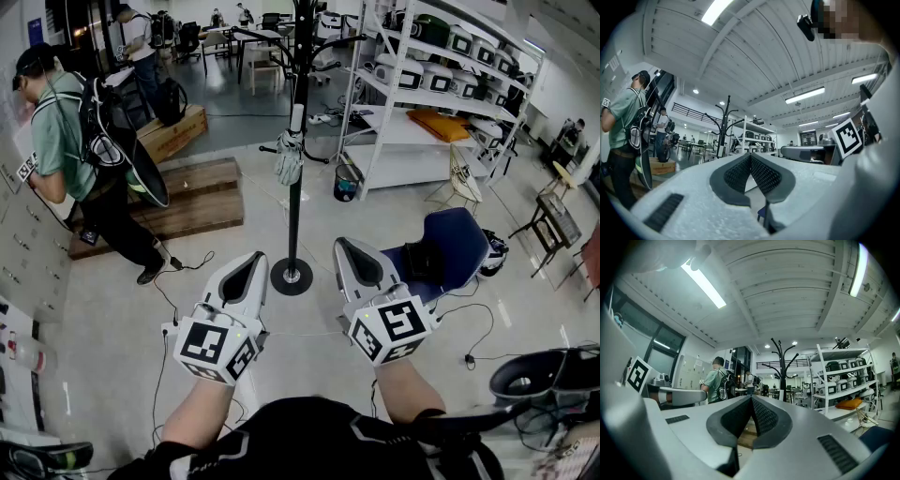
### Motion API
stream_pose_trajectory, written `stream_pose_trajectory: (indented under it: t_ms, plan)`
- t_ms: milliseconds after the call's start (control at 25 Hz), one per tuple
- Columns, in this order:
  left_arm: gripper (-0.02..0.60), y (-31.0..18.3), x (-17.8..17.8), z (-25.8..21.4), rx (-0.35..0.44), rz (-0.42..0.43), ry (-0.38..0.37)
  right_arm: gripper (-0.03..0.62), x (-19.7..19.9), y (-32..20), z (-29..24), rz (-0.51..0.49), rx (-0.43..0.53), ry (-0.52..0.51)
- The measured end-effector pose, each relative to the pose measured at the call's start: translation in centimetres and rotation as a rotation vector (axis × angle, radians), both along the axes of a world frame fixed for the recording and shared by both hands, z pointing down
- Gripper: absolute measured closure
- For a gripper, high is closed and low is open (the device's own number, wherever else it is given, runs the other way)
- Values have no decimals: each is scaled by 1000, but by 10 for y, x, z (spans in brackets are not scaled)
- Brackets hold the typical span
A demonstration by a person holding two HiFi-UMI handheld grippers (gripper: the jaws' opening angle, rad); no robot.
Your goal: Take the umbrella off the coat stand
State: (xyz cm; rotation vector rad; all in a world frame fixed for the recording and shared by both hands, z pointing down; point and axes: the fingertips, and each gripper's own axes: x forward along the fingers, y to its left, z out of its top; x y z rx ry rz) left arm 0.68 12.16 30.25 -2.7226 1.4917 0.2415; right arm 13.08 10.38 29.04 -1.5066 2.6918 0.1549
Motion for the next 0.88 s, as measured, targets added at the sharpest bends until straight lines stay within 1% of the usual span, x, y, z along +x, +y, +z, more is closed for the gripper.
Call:
stream_pose_trajectory:
  t_ms: [200,600,800,880]
  plan:
    - [574,3,-3,6,-4,9,-1,588,-3,2,4,19,-3,-2]
    - [574,5,-4,3,-5,35,2,586,-6,5,3,45,-13,-10]
    - [574,7,-21,10,-1,17,17,586,-19,4,11,43,-21,-11]
    - [574,6,-28,14,0,24,17,586,-27,3,14,52,-16,-8]
